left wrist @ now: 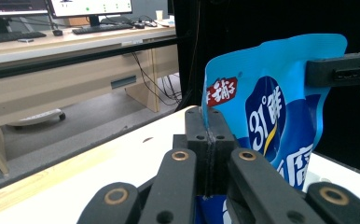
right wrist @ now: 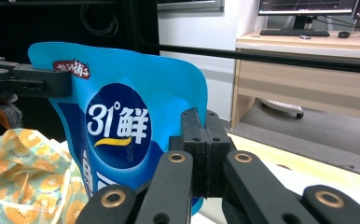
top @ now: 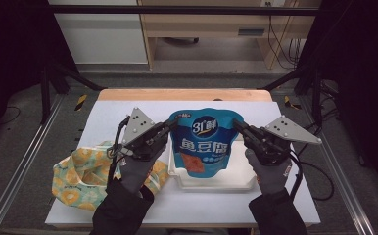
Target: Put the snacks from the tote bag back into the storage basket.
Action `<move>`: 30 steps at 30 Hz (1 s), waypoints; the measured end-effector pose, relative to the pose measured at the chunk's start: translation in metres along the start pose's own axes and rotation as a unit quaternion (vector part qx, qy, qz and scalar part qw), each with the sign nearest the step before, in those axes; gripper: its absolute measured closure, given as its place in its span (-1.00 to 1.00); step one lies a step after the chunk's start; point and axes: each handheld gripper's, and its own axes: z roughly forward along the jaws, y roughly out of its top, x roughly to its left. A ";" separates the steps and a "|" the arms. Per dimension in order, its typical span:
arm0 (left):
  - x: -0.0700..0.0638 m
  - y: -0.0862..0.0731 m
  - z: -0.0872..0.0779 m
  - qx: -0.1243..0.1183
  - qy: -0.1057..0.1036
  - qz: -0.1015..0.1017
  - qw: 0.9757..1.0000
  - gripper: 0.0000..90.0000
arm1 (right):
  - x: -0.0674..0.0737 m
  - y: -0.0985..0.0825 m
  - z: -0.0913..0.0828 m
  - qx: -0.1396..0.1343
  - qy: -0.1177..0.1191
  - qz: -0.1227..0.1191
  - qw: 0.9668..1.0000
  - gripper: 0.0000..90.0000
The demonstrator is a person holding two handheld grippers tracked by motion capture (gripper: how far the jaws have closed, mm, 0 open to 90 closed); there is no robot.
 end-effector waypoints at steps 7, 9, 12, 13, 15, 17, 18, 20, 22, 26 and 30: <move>0.002 -0.010 0.001 0.005 0.000 -0.002 1.000 1.00 | 0.000 -0.008 0.004 0.007 -0.001 -0.001 1.000 1.00; 0.003 -0.012 0.002 0.008 0.000 -0.003 1.000 1.00 | 0.001 -0.011 0.005 0.009 0.000 0.001 1.000 1.00; 0.004 -0.016 0.002 0.012 0.000 -0.005 1.000 1.00 | 0.000 -0.015 0.008 0.014 0.001 0.002 1.000 1.00; 0.005 -0.017 0.002 0.012 0.001 -0.005 1.000 1.00 | 0.001 -0.017 0.009 0.015 0.002 0.004 1.000 1.00; 0.006 -0.020 0.003 0.015 0.001 -0.008 1.000 1.00 | 0.001 -0.019 0.010 0.019 0.002 0.003 1.000 1.00; 0.006 -0.022 0.003 0.016 0.002 -0.009 1.000 1.00 | 0.001 -0.021 0.012 0.020 0.003 0.007 1.000 1.00; 0.007 -0.023 0.003 0.017 0.001 -0.009 1.000 1.00 | 0.002 -0.023 0.013 0.021 0.003 0.007 1.000 1.00; 0.007 -0.025 0.003 0.018 0.001 -0.011 1.000 1.00 | 0.002 -0.025 0.014 0.024 0.002 0.007 1.000 1.00; 0.007 -0.027 0.002 0.022 -0.001 -0.010 1.000 1.00 | 0.002 -0.027 0.014 0.025 0.004 0.008 1.000 1.00; 0.007 -0.031 0.002 0.024 0.000 -0.011 1.000 1.00 | 0.003 -0.031 0.015 0.029 0.002 0.008 1.000 1.00; 0.007 -0.034 0.002 0.026 -0.001 -0.013 1.000 1.00 | 0.003 -0.033 0.016 0.032 0.003 0.006 0.999 1.00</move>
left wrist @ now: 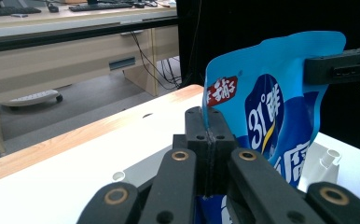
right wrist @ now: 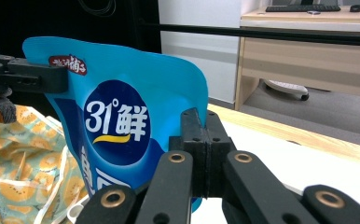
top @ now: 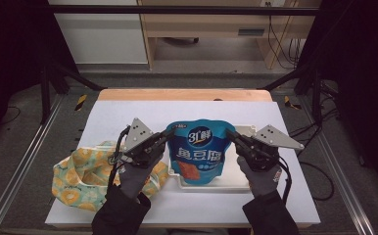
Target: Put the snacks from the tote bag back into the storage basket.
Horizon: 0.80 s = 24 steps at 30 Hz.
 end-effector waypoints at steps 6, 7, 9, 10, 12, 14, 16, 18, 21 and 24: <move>0.000 -0.003 -0.001 0.000 -0.001 -0.001 1.000 1.00 | 0.001 -0.002 0.000 0.002 0.000 0.001 1.000 1.00; 0.000 -0.004 -0.001 0.002 -0.002 -0.003 1.000 1.00 | 0.001 -0.003 -0.001 0.003 0.001 0.001 1.000 1.00; 0.000 -0.005 0.000 0.004 -0.002 -0.003 1.000 1.00 | 0.002 -0.003 0.000 0.005 0.001 -0.001 1.000 1.00; 0.000 -0.006 0.000 0.003 -0.002 -0.005 1.000 1.00 | 0.002 -0.004 0.000 0.006 0.001 -0.001 1.000 1.00; 0.000 -0.007 0.000 0.005 -0.002 -0.003 1.000 1.00 | 0.002 -0.005 0.001 0.008 0.000 -0.001 1.000 1.00; 0.001 -0.008 -0.001 0.006 -0.003 -0.003 1.000 1.00 | 0.002 -0.006 0.001 0.009 0.000 0.000 1.000 1.00; 0.000 -0.009 0.000 0.006 -0.003 -0.004 1.000 0.99 | 0.002 -0.007 0.001 0.010 0.000 0.000 1.000 1.00; 0.000 -0.010 0.000 0.008 -0.003 -0.003 1.000 0.99 | 0.002 -0.008 0.001 0.012 -0.001 0.001 1.000 1.00; -0.001 -0.011 0.001 0.006 -0.003 -0.004 1.000 0.99 | 0.002 -0.009 0.002 0.014 -0.003 0.000 1.000 1.00; -0.001 -0.011 0.001 0.005 -0.003 -0.004 1.000 0.99 | 0.001 -0.010 0.002 0.014 -0.003 0.000 1.000 0.99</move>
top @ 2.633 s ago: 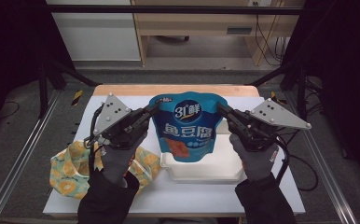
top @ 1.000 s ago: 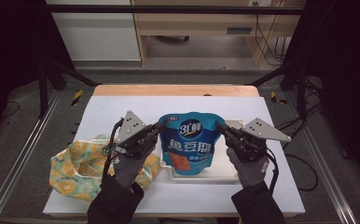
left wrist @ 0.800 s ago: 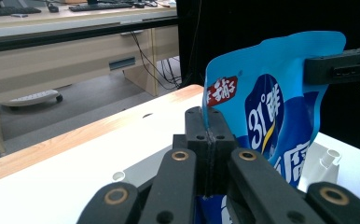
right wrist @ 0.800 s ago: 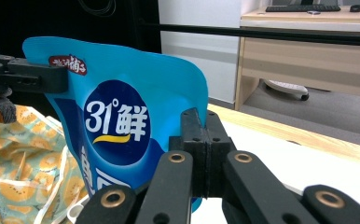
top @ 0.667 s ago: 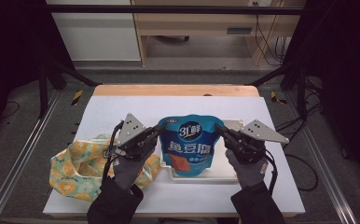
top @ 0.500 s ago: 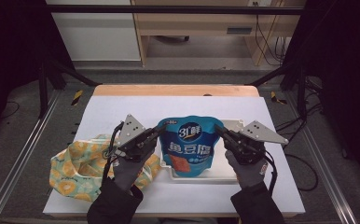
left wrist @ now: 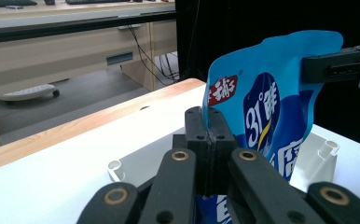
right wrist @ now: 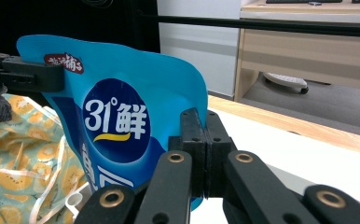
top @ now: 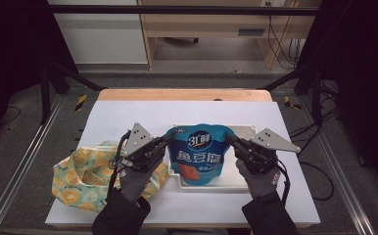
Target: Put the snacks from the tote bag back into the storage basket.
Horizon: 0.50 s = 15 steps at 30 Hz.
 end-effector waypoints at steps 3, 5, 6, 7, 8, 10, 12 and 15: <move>0.000 -0.001 0.000 -0.002 0.001 0.001 1.000 0.99 | 0.000 -0.001 0.000 -0.001 0.001 -0.001 1.000 0.97; 0.000 -0.003 -0.001 -0.005 0.001 0.001 1.000 0.98 | 0.000 -0.001 -0.001 -0.002 0.000 0.000 1.000 0.94; 0.000 -0.003 -0.001 -0.006 0.001 0.003 1.000 0.97 | 0.000 -0.002 -0.001 -0.002 0.000 -0.001 1.000 0.92; 0.000 -0.004 -0.002 -0.007 0.003 0.004 1.000 0.96 | 0.000 -0.002 -0.001 -0.003 -0.002 -0.002 1.000 0.90; 0.000 -0.004 -0.002 -0.008 0.004 0.002 1.000 0.94 | 0.001 -0.002 -0.001 -0.003 -0.003 -0.003 1.000 0.88; 0.001 -0.005 -0.003 -0.011 0.003 0.004 1.000 0.87 | 0.001 -0.002 -0.001 -0.004 -0.005 -0.005 1.000 0.82; 0.002 -0.005 -0.003 -0.009 0.005 0.007 1.000 0.81 | 0.001 -0.002 -0.001 -0.004 -0.006 -0.003 1.000 0.75; 0.004 -0.006 -0.007 -0.011 0.002 0.007 1.000 0.65 | 0.000 -0.003 -0.001 -0.005 -0.010 -0.005 1.000 0.58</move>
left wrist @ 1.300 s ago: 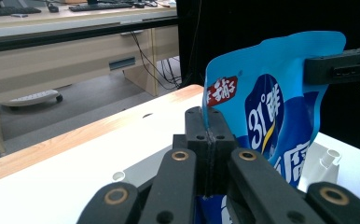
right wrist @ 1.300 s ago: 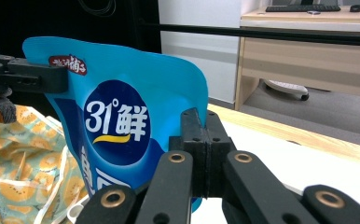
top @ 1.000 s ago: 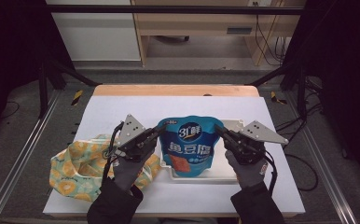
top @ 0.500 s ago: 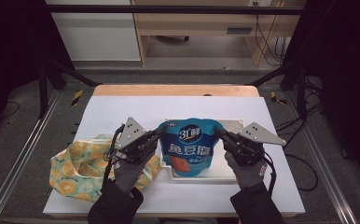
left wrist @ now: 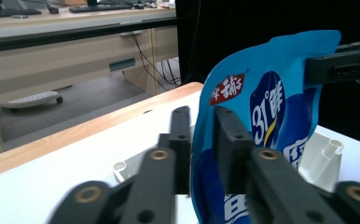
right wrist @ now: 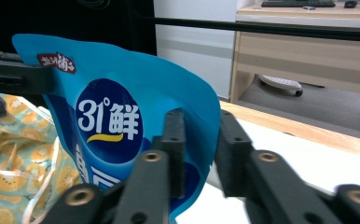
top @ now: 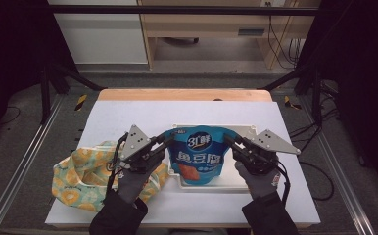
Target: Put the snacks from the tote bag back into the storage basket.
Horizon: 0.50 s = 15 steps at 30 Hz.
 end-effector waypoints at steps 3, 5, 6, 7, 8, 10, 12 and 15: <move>0.003 -0.001 -0.004 0.010 -0.008 0.002 1.000 0.44 | 0.000 -0.001 -0.001 -0.003 -0.005 -0.007 1.000 0.40; 0.005 -0.001 -0.007 0.017 -0.004 0.010 1.000 0.32 | 0.000 -0.003 -0.002 -0.009 -0.009 -0.012 1.000 0.23; 0.006 -0.002 -0.009 0.019 -0.003 0.012 1.000 0.26 | 0.000 -0.003 -0.003 -0.010 -0.012 -0.015 1.000 0.16; 0.007 -0.003 -0.011 0.021 -0.003 0.011 1.000 0.21 | 0.000 -0.003 -0.004 -0.014 -0.016 -0.016 1.000 0.09; 0.008 -0.004 -0.013 0.023 -0.003 0.009 1.000 0.17 | -0.001 -0.003 -0.005 -0.018 -0.019 -0.017 1.000 0.02; 0.011 -0.006 -0.017 0.029 0.001 0.010 1.000 0.08 | -0.003 -0.004 -0.008 -0.022 -0.024 -0.014 0.999 -0.10; 0.015 -0.008 -0.021 0.034 0.010 0.014 0.999 -0.01 | -0.005 -0.005 -0.012 -0.023 -0.030 -0.013 0.999 -0.20; 0.020 -0.013 -0.029 0.042 0.025 0.019 0.999 -0.15 | -0.010 -0.008 -0.017 -0.027 -0.045 -0.013 0.999 -0.32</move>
